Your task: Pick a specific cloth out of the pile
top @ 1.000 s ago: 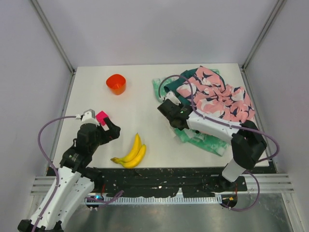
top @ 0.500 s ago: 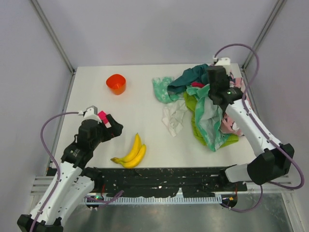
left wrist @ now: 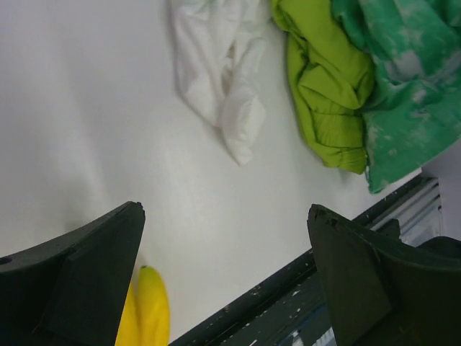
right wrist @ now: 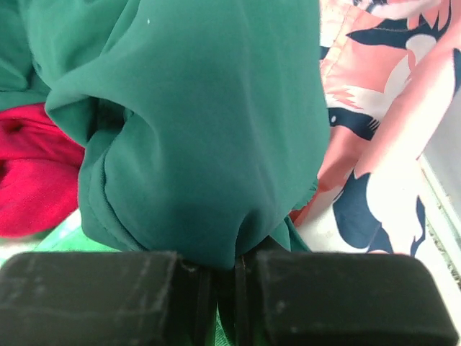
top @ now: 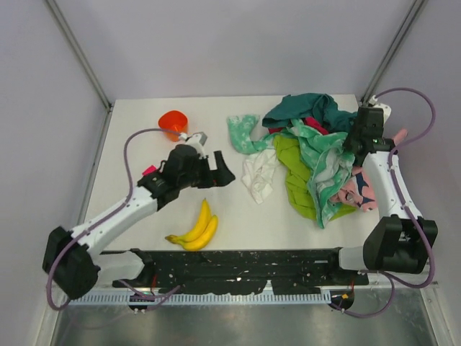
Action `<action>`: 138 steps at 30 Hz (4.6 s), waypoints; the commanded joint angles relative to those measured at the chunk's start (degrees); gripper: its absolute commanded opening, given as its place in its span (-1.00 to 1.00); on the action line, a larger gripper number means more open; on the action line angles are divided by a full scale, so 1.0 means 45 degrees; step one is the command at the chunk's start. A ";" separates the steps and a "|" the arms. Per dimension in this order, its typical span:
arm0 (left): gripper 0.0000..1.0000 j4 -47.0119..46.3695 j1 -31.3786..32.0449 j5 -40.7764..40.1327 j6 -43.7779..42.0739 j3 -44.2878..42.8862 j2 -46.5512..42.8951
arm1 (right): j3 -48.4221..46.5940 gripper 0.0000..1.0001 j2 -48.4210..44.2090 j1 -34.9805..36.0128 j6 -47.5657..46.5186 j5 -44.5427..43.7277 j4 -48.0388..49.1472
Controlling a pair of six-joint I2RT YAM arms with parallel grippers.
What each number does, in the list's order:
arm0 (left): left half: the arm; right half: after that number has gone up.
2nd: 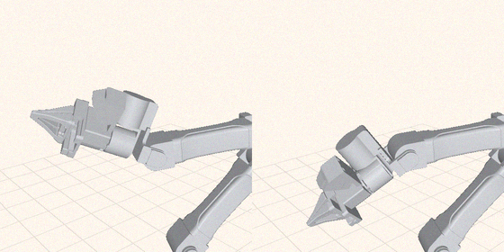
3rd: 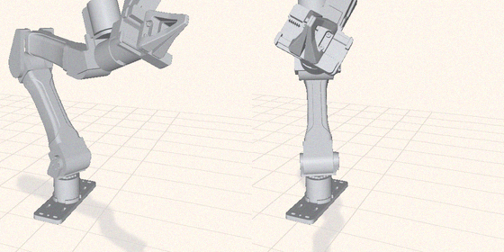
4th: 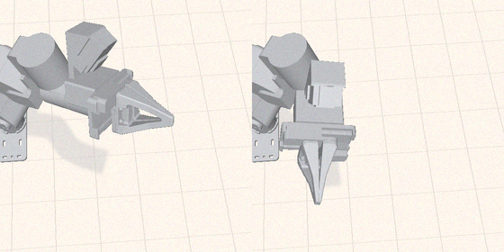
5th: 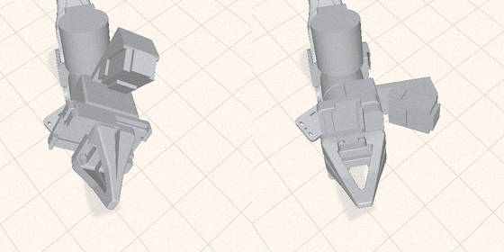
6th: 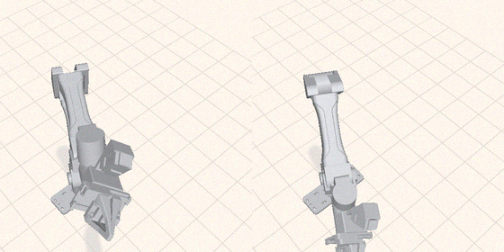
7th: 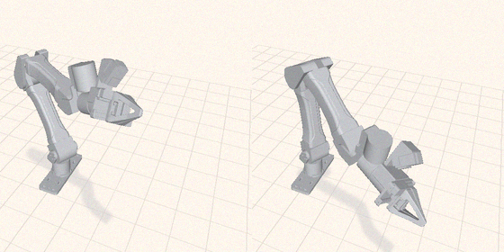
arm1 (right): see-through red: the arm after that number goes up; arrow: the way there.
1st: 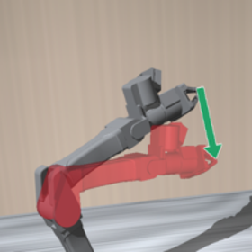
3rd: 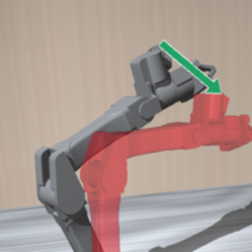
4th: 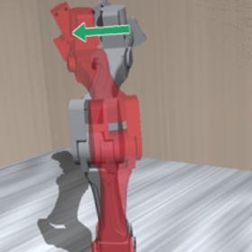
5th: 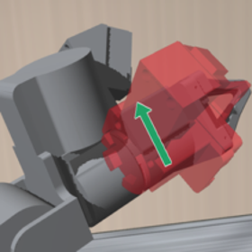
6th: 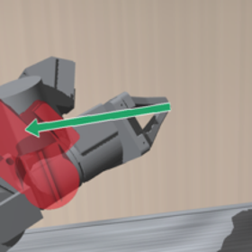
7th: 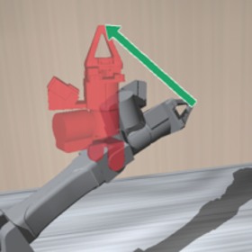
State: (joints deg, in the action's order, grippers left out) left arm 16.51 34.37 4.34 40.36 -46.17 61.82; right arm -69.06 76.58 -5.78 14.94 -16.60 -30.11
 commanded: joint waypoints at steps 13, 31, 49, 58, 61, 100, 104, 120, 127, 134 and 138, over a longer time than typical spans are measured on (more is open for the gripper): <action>0.99 0.3146 0.4315 -0.0514 0.0033 -1.3233 1.3406 | 0.1244 -0.89 0.1595 -0.0883 0.0821 0.1522 0.1143; -0.99 0.1718 0.4374 0.3468 0.2556 -1.8035 1.7981 | 0.1674 -0.89 0.2613 -0.0728 0.0626 0.4080 0.2217; -1.00 0.5330 0.4120 -0.2604 -0.3693 -1.7255 0.7669 | -0.1801 -0.89 0.2295 0.5558 -0.0976 -0.1955 0.1222; -1.00 0.7228 0.4081 -0.4690 -0.5353 -1.9290 0.6069 | -0.5179 -0.89 0.7980 0.7749 -0.0508 -0.2522 -0.0103; -1.00 0.7131 0.4081 -0.5823 -0.5940 -1.8862 0.4938 | -0.6097 -0.89 0.9250 0.7886 -0.0215 -0.2600 -0.0809; -1.00 0.7189 -0.8847 -0.5883 -0.4009 -1.6772 0.7902 | -0.1490 -0.66 0.7007 0.4586 -0.0273 -0.3283 0.0265; -1.00 0.7211 -0.9492 -0.6724 -0.3364 -1.5817 0.7864 | -0.1470 -0.66 0.7007 0.4566 -0.0215 -0.3342 0.0265; -1.00 0.8242 -0.9630 -0.4402 -0.0885 -1.5502 1.2003 | -0.0631 -0.46 0.5059 0.4566 -0.0780 -0.2426 0.1241; 0.86 0.7699 -0.9221 -0.4244 -0.0609 -1.3101 0.8808 | -0.0668 0.40 0.1502 0.4566 -0.0840 -0.1429 0.1555; 0.99 0.6840 -0.6337 -0.6684 -0.1799 -1.0781 0.1978 | 0.0478 0.90 -0.2478 0.4566 0.0018 -0.1798 0.1963; 0.99 0.6196 -0.5042 -0.5774 -0.1938 -0.7502 -0.1582 | 0.2332 0.90 -0.4904 0.4585 0.0293 -0.2307 0.2354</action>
State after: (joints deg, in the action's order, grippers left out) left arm 45.45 9.15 -21.21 33.50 -91.44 65.91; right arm -65.32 62.17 14.92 13.74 -24.05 -21.19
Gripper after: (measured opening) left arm 0.994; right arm 0.952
